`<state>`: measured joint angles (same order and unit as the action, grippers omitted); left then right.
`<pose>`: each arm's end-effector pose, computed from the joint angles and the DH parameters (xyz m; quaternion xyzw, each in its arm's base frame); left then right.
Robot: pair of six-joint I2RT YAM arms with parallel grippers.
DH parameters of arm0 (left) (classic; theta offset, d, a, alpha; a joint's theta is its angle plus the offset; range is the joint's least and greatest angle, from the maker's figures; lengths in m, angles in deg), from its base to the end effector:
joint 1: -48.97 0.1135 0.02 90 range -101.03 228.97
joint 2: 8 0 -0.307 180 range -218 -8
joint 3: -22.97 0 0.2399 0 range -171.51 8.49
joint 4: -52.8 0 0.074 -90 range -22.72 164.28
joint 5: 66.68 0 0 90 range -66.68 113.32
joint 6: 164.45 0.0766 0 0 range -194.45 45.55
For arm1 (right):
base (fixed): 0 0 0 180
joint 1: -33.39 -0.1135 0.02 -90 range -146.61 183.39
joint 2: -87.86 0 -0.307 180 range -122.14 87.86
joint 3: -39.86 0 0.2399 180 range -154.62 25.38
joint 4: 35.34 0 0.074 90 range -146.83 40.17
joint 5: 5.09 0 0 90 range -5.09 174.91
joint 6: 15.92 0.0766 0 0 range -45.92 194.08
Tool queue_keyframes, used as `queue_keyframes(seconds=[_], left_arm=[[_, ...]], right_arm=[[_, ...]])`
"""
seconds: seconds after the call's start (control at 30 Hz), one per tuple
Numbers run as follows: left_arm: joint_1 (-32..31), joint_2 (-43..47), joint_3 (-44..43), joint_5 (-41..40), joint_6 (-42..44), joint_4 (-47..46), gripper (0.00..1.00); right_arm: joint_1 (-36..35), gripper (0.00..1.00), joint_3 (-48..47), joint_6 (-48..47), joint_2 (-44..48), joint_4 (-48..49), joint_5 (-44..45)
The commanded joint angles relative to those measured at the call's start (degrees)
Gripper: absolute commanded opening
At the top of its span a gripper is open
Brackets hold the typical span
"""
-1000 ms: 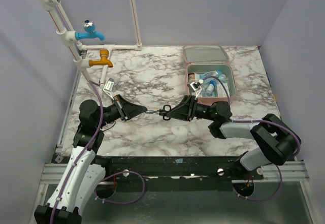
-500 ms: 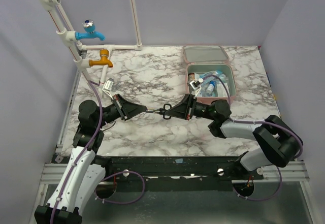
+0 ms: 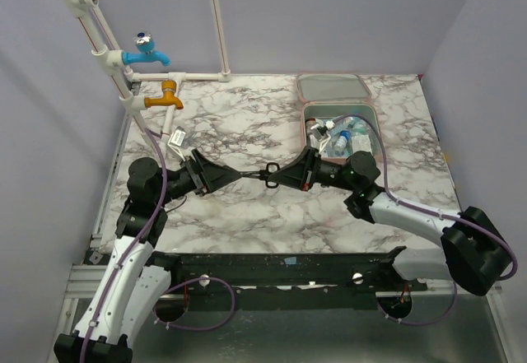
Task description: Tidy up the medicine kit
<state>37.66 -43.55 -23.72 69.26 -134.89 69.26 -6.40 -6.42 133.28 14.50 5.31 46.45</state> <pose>0.1190 -0.0799 0.3265 -0.0439 0.7282 -0.5971 0.3334 0.1815 0.2132 0.3299 -0.1566 0.6194 0.6964 0.3269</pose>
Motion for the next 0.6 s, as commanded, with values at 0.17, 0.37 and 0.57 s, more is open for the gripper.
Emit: queue_keyframes(seconds=[0.17,0.37,0.57], left_arm=[[0.23,0.87,-9.90,-8.22,15.08,14.57,0.89],[0.24,1.58,-11.00,-11.28,20.35,19.10,0.91],[0.21,1.45,-10.65,-11.04,24.06,22.81,0.91]], right_arm=[[5.58,0.01,-6.06,-11.97,4.37,-24.38,2.03],[10.06,0.01,-12.29,-19.32,5.78,-40.65,7.18],[15.57,0.01,-16.68,-22.34,5.62,-52.17,13.99]])
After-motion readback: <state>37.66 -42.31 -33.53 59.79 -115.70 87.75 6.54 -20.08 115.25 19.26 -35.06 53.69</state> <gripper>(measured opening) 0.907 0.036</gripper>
